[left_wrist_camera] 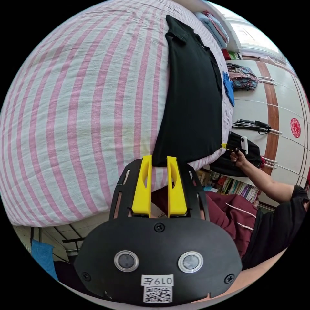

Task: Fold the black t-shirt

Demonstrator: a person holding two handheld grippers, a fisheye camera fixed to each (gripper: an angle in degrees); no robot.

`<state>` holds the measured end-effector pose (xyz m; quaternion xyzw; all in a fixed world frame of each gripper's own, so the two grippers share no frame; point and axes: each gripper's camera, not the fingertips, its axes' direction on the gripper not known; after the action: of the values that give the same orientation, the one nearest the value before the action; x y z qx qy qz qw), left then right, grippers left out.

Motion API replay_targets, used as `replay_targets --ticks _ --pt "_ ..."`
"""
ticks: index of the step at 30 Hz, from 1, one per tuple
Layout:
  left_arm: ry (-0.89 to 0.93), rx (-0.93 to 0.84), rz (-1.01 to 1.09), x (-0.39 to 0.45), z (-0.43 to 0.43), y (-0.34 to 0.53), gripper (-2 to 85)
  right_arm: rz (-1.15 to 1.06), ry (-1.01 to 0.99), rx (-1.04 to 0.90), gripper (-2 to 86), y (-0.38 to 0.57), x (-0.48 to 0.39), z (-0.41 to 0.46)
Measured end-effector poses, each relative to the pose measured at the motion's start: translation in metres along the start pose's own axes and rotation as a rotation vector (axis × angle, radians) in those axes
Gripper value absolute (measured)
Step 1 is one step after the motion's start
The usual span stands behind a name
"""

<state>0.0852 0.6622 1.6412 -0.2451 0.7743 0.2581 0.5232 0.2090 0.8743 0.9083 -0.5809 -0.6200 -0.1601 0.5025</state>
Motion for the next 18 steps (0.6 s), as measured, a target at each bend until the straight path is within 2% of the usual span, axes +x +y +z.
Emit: replay_targets --ticks 8,11,18 --pt "0.046 0.086 -0.088 -0.028 -0.02 -0.006 3.4 0.033 -0.024 0.039 6.5 -0.002 0.021 0.014" --pt "0.091 0.023 -0.078 -0.032 -0.014 -0.013 3.1 0.045 -0.058 0.048 7.1 -0.004 0.029 0.022" --pt "0.153 0.053 -0.13 -0.046 -0.018 -0.018 1.9 0.083 -0.13 0.078 7.2 -0.005 0.047 0.036"
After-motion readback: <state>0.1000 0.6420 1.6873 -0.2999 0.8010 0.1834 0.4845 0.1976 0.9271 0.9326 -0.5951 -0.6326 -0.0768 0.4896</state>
